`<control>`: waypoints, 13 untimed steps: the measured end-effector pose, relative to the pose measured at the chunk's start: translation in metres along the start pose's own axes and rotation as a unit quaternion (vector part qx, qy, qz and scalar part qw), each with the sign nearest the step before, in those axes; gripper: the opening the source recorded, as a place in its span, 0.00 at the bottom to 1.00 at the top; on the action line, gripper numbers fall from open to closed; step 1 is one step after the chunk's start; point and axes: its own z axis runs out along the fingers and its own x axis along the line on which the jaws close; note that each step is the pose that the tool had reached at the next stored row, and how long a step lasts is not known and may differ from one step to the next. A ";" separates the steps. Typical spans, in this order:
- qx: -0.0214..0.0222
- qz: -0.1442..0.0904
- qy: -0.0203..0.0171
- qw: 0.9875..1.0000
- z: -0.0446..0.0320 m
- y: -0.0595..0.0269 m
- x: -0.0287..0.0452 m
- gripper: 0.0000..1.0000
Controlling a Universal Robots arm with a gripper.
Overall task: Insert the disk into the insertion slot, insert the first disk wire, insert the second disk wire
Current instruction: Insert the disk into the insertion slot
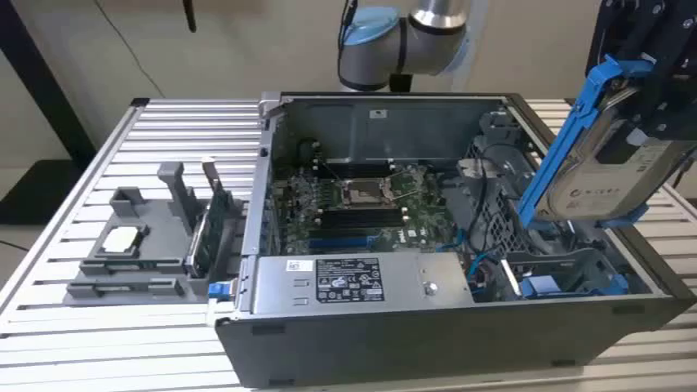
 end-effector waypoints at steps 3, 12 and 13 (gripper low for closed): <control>0.000 0.000 0.000 1.000 0.0000 0.0000 0.0000 0.33; 0.000 0.000 0.000 1.000 0.0013 -0.0001 0.0000 0.33; 0.000 0.000 0.000 1.000 0.0022 -0.0001 0.0000 0.33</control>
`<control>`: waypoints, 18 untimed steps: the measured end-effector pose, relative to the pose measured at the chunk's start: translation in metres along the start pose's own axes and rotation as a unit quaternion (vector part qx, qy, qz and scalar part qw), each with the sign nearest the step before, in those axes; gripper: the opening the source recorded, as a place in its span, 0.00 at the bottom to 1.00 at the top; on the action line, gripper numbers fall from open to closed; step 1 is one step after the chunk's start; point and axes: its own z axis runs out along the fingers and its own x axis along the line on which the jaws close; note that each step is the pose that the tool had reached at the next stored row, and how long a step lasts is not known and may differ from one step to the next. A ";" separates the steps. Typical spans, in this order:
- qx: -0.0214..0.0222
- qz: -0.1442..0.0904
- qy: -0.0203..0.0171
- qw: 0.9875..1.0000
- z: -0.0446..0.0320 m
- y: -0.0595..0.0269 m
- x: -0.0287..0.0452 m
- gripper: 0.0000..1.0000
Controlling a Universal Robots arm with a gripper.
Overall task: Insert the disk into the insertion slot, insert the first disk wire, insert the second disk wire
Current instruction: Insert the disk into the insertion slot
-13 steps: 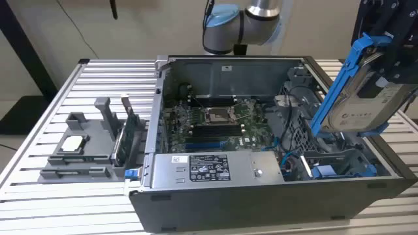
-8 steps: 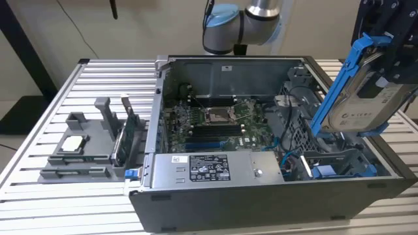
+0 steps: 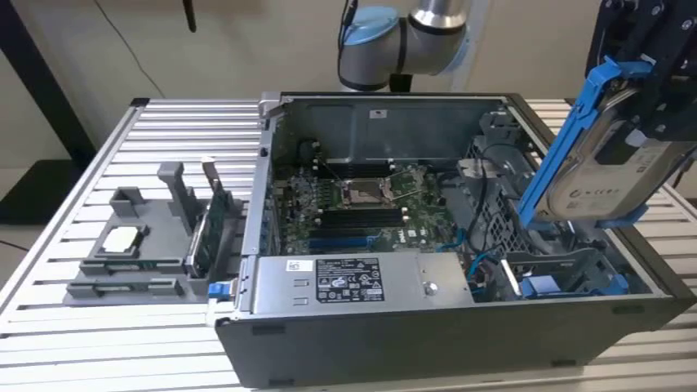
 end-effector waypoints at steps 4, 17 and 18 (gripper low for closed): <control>0.000 0.000 0.000 1.000 0.0041 -0.0003 -0.0001 0.33; 0.000 0.000 0.000 1.000 0.0166 -0.0016 -0.0001 0.33; 0.000 0.000 0.000 1.000 0.0175 -0.0017 -0.0001 0.33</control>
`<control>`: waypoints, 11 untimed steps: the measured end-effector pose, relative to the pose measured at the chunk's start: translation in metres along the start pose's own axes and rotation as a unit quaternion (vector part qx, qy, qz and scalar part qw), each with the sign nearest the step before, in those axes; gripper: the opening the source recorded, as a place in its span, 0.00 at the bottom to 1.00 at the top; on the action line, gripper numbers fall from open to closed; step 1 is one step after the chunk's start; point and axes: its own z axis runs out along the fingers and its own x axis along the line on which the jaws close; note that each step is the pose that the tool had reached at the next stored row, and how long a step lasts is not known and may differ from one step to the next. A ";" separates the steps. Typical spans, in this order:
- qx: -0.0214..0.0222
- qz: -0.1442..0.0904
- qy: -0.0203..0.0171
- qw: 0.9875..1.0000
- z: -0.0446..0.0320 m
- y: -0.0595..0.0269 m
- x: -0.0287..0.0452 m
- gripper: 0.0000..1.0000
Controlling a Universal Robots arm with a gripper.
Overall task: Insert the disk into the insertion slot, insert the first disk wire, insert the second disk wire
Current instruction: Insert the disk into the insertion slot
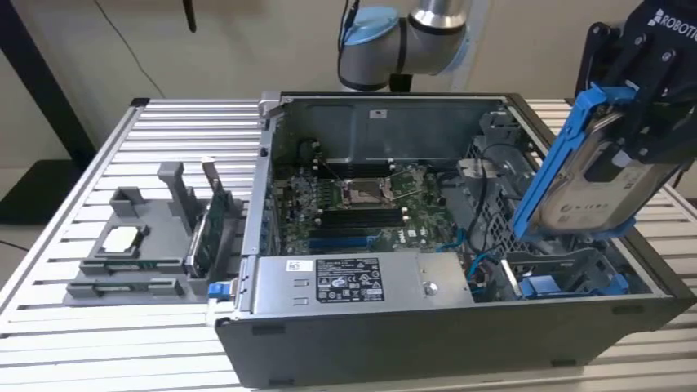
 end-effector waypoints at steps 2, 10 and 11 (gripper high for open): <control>0.000 0.000 0.000 1.000 0.0017 -0.0002 0.0000 0.33; 0.000 0.000 0.000 1.000 0.0091 -0.0006 0.0000 0.33; 0.000 0.000 0.000 1.000 0.0101 -0.0006 0.0000 0.33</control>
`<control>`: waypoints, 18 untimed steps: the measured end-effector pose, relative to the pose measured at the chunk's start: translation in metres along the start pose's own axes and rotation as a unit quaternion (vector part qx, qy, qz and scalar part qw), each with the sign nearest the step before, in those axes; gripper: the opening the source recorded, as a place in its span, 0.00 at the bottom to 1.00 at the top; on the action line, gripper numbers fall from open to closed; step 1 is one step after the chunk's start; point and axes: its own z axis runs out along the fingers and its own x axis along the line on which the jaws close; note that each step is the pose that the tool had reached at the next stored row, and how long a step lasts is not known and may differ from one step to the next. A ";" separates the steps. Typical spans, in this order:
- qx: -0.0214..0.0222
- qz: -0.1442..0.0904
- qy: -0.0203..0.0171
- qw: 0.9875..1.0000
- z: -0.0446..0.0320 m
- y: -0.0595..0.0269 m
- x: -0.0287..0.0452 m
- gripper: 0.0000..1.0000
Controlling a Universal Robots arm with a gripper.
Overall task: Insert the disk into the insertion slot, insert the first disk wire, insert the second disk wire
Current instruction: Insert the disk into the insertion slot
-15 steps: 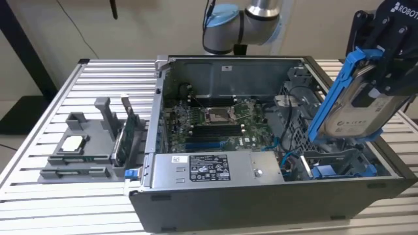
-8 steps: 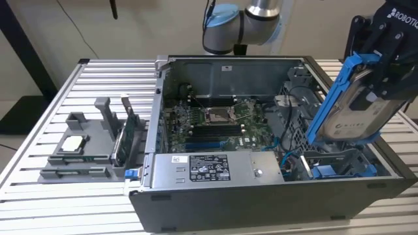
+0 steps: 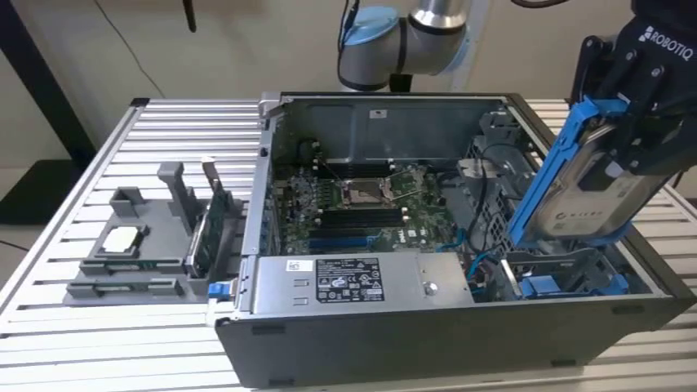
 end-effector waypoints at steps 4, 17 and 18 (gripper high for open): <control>0.000 0.000 0.000 1.000 0.0038 -0.0003 0.0000 0.33; 0.000 0.000 0.000 1.000 0.0184 -0.0024 -0.0001 0.33; 0.000 0.000 0.000 1.000 0.0192 -0.0029 -0.0001 0.33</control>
